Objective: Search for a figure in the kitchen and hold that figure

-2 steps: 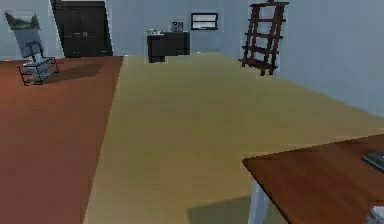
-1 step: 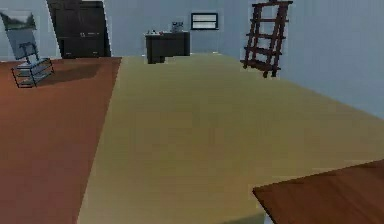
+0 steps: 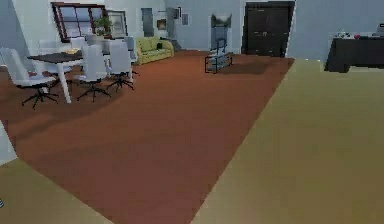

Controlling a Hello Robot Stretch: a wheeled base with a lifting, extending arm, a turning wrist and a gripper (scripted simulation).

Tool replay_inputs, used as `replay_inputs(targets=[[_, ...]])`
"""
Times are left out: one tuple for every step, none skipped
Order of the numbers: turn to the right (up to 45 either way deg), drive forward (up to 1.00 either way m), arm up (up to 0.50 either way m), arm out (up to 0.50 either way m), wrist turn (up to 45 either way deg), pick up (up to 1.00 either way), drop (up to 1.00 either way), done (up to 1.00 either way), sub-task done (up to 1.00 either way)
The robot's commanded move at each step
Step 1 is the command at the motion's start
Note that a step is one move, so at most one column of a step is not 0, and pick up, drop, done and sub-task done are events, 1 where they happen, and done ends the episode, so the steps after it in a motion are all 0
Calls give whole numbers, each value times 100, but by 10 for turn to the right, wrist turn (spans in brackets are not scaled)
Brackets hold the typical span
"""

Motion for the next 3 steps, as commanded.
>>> replay_inputs(targets=[[-450, 0, 0, 0, 0, 0, 0, 0, 0], [-120, 0, 0, 0, 0, 0, 0, 0, 0], [0, 20, 0, 0, 0, 0, 0, 0, 0]])
